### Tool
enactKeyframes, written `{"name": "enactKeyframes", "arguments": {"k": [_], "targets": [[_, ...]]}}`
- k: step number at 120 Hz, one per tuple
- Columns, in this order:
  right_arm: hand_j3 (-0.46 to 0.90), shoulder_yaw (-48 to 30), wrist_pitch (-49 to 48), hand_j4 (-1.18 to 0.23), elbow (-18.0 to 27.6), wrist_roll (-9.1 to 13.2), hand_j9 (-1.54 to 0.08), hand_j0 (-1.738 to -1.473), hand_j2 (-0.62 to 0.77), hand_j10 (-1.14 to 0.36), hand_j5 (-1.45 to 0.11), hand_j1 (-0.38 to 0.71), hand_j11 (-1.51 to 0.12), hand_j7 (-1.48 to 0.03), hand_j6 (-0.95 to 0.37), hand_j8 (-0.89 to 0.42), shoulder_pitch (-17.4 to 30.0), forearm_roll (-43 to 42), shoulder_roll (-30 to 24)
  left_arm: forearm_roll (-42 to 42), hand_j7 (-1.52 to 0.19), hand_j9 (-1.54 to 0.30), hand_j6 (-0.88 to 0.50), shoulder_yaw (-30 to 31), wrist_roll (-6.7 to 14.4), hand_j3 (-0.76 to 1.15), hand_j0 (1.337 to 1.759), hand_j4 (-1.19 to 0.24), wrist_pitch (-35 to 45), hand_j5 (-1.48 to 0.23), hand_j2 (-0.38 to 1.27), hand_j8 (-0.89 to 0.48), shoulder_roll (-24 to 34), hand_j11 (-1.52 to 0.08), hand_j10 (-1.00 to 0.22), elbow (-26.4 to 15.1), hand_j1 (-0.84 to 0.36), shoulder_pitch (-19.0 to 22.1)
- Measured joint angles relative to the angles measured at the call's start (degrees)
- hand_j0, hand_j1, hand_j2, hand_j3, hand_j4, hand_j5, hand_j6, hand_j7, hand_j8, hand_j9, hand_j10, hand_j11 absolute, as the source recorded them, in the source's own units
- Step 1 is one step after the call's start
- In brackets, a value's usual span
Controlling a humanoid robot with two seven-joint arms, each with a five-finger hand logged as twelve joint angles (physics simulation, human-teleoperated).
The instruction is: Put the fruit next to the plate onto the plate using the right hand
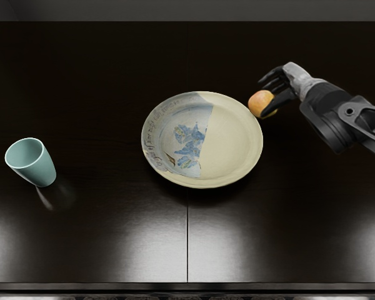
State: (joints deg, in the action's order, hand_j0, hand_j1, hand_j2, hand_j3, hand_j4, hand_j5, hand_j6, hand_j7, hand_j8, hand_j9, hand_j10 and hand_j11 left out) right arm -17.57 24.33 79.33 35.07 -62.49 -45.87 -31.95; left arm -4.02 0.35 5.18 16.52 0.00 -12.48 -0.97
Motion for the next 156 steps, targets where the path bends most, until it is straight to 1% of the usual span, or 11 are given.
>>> {"name": "enactKeyframes", "arguments": {"k": [33, 46, 53, 66, 78, 96, 104, 111, 120, 139, 156], "targets": [[0.0, 0.3, 0.0, -0.6, 0.6, 0.0, -0.8, -1.658, 0.41, -0.61, -0.82, 0.23, -0.8, -0.8, -0.53, -0.45, 1.3, 0.1, 4.7, 0.0, 0.0, 0.0, 0.0, 0.0, 0.0, 0.0, 1.658, 0.0, 0.0, 0.0, 0.0, 0.0, 0.0, 0.0, 0.0, 0.0, 0.35, 0.0], [0.0, 0.3, 0.0, -0.61, 0.6, 0.0, -0.8, -1.658, 0.38, -0.61, -0.81, 0.25, -0.8, -0.8, -0.53, -0.42, 1.6, 0.1, 6.5, 0.0, 0.0, 0.0, 0.0, 0.0, 0.0, 0.0, 1.658, 0.0, 0.0, 0.0, 0.0, 0.0, 0.0, 0.0, 0.0, 0.0, 0.35, 0.0], [0.0, 0.4, 0.0, -0.6, 0.6, 0.0, -0.79, -1.658, 0.32, -0.59, -0.8, 0.26, -0.79, -0.79, -0.55, -0.43, 1.9, 0.0, 7.8, 0.0, 0.0, 0.0, 0.0, 0.0, 0.0, 0.0, 1.658, 0.0, 0.0, 0.0, 0.0, 0.0, 0.0, 0.0, 0.0, 0.0, 0.35, 0.0], [0.0, -0.5, -0.3, -0.38, 0.8, -0.1, -0.5, -1.658, 0.18, -0.37, -0.51, 0.04, -0.5, -0.5, -0.35, -0.28, 2.0, -0.1, 8.6, 0.0, 0.0, 0.0, 0.0, 0.0, 0.0, 0.0, 1.658, 0.0, 0.0, 0.0, 0.0, 0.0, 0.0, 0.0, 0.0, 0.0, 0.35, 0.0], [0.0, -8.3, -8.5, -0.24, 2.4, -0.1, -0.32, -1.658, 0.11, -0.24, -0.32, -0.1, -0.32, -0.32, -0.23, -0.18, 3.9, 0.5, 8.1, 0.0, 0.0, 0.0, 0.0, 0.0, 0.0, 0.0, 1.658, 0.0, 0.0, 0.0, 0.0, 0.0, 0.0, 0.0, 0.0, 0.0, 0.35, 0.0], [0.0, -30.2, -33.5, -0.13, 5.4, -0.1, -0.17, -1.658, 0.05, -0.13, -0.18, -0.21, -0.17, -0.17, -0.12, -0.1, 16.0, 7.3, 8.0, 0.0, 0.0, 0.0, 0.0, 0.0, 0.0, 0.0, 1.658, 0.0, 0.0, 0.0, 0.0, 0.0, 0.0, 0.0, 0.0, 0.0, 0.35, 0.0], [0.0, -39.3, -44.9, -0.11, 5.9, -0.1, -0.14, -1.658, 0.03, -0.1, -0.14, -0.24, -0.14, -0.14, -0.1, -0.08, 23.4, 12.9, 8.0, 0.0, 0.0, 0.0, 0.0, 0.0, 0.0, 0.0, 1.658, 0.0, 0.0, 0.0, 0.0, 0.0, 0.0, 0.0, 0.0, 0.0, 0.35, 0.0], [0.0, -47.3, -51.1, -0.09, 6.0, -0.1, -0.11, -1.658, 0.02, -0.09, -0.11, -0.26, -0.11, -0.11, -0.08, -0.07, 30.5, 17.7, 8.2, 0.0, 0.0, 0.0, 0.0, 0.0, 0.0, 0.0, 1.658, 0.0, 0.0, 0.0, 0.0, 0.0, 0.0, 0.0, 0.0, 0.0, 0.35, 0.0], [0.0, -55.4, -55.3, -0.07, 6.0, -0.1, -0.09, -1.658, 0.02, -0.07, -0.09, -0.27, -0.09, -0.09, -0.07, -0.06, 38.1, 23.9, 8.2, 0.0, 0.0, 0.0, 0.0, 0.0, 0.0, 0.0, 1.658, 0.0, 0.0, 0.0, 0.0, 0.0, 0.0, 0.0, 0.0, 0.0, 0.35, 0.0], [0.0, -69.9, -58.5, -0.05, 4.4, -0.1, -0.06, -1.658, 0.0, -0.05, -0.06, -0.3, -0.06, -0.06, -0.05, -0.04, 50.3, 33.4, 7.8, -0.1, 0.0, 0.0, 0.0, -0.2, 0.0, 0.0, 1.658, 0.0, -0.1, 0.0, 0.0, 0.0, 0.0, 0.0, 0.0, -0.1, 0.35, -0.1], [0.0, -79.3, -59.1, -0.04, 2.6, -0.1, -0.05, -1.658, 0.0, -0.04, -0.05, -0.31, -0.05, -0.05, -0.03, -0.03, 57.8, 36.6, 7.2, 0.0, 0.0, 0.0, 0.0, -0.1, 0.0, 0.0, 1.658, 0.0, -0.1, 0.0, 0.0, 0.0, 0.0, 0.0, 0.0, -0.1, 0.35, -0.3]]}}
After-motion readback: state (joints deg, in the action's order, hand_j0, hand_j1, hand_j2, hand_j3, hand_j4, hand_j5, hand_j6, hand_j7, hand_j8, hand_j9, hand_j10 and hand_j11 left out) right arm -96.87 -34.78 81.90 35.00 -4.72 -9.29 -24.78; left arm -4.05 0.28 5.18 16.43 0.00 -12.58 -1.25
